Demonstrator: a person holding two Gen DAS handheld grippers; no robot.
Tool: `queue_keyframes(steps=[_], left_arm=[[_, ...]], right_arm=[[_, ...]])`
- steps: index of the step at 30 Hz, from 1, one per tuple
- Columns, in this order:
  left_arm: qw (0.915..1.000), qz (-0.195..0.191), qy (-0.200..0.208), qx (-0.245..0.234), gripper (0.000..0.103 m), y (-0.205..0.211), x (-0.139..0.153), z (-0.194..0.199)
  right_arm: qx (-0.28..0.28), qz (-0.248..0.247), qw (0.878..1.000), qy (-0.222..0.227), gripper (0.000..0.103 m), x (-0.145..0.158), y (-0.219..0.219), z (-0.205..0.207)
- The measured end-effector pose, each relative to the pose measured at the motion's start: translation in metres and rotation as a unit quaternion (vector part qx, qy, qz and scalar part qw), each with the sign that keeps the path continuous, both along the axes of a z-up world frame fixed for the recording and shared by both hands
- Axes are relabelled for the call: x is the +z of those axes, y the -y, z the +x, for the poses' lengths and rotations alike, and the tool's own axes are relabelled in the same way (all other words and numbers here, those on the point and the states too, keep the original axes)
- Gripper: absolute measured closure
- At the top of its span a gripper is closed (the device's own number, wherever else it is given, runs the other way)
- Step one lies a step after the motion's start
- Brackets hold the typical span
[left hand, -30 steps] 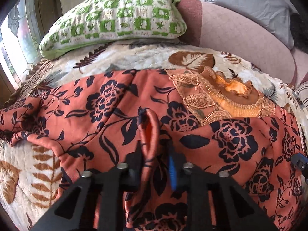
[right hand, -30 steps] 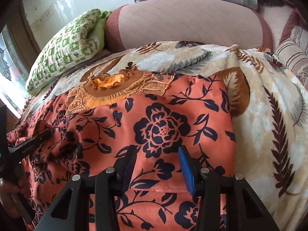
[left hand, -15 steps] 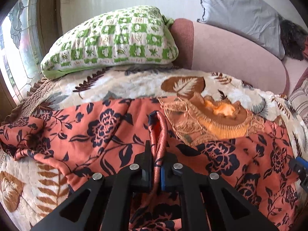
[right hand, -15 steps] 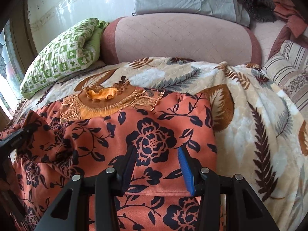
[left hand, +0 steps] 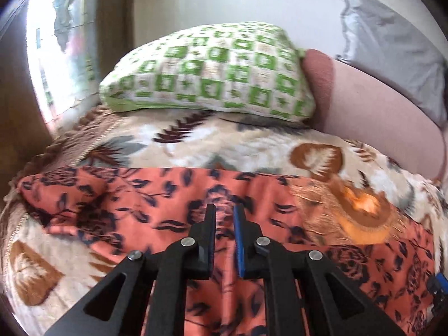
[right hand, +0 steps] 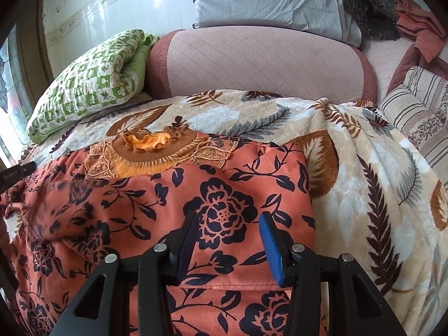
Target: Fold small clothes
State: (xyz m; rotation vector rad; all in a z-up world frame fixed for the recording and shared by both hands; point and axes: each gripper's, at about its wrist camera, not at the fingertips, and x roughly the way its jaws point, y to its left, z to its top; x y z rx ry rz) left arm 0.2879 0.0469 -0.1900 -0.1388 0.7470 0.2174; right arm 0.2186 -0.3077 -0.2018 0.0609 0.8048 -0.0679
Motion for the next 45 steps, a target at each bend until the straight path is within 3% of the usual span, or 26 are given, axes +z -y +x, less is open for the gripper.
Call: queue_keyframes(steps=[3, 7, 9, 13, 19, 22, 26, 29, 32, 38, 39, 41, 43, 45], left_arm=[[1.0000, 0.006, -0.005, -0.002, 0.088, -0.007, 0.003, -0.005], [0.9992, -0.006, -0.017, -0.037, 0.044, -0.003, 0.006, -0.014], [0.9978, -0.008, -0.026, -0.061, 0.034, 0.001, 0.005, -0.019], [0.9925, -0.009, -0.071, -0.099, 0.033, 0.001, -0.010, -0.025], [0.9855, -0.096, -0.097, -0.101, 0.036, -0.025, -0.024, -0.024], [0.9795, -0.104, -0.104, -0.138, 0.062, -0.011, -0.027, -0.017], [0.9761, -0.070, -0.132, -0.158, 0.086, 0.012, -0.045, 0.000], [0.9756, -0.090, -0.133, -0.150, 0.096, 0.009, -0.048, 0.006], [0.9754, -0.103, -0.113, -0.159, 0.099, 0.005, -0.040, 0.005], [0.9767, -0.095, -0.102, -0.164, 0.094, 0.002, -0.032, 0.006], [0.9767, -0.087, -0.112, -0.161, 0.089, 0.003, -0.036, 0.007], [0.9745, -0.087, -0.134, -0.157, 0.049, 0.004, -0.044, 0.010], [0.9754, -0.088, -0.135, -0.150, 0.041, 0.003, -0.046, 0.009], [0.9747, -0.093, -0.124, -0.161, 0.046, 0.004, -0.045, 0.008]], right_arm=[[-0.002, -0.002, 1.000, -0.001, 0.055, -0.002, 0.000, 0.003], [0.000, -0.003, 1.000, -0.004, 0.055, -0.004, -0.002, 0.004], [0.005, -0.001, 1.000, -0.006, 0.055, -0.005, -0.003, 0.003], [0.008, 0.010, 1.000, -0.014, 0.055, -0.009, -0.003, 0.004], [0.009, 0.044, 0.998, -0.042, 0.053, -0.019, -0.004, 0.010], [0.011, 0.042, 0.998, -0.049, 0.053, -0.023, -0.007, 0.012], [0.006, 0.050, 0.997, -0.054, 0.053, -0.028, -0.002, 0.014], [0.001, 0.060, 0.997, -0.054, 0.053, -0.028, 0.004, 0.015], [-0.003, 0.061, 0.997, -0.053, 0.053, -0.029, 0.009, 0.016], [-0.007, 0.074, 0.996, -0.050, 0.053, -0.029, 0.015, 0.016], [-0.007, 0.074, 0.996, -0.051, 0.053, -0.029, 0.014, 0.017], [-0.008, 0.074, 0.996, -0.053, 0.053, -0.030, 0.014, 0.017], [-0.007, 0.073, 0.996, -0.053, 0.053, -0.031, 0.013, 0.016], [-0.007, 0.069, 0.996, -0.053, 0.053, -0.031, 0.012, 0.016]])
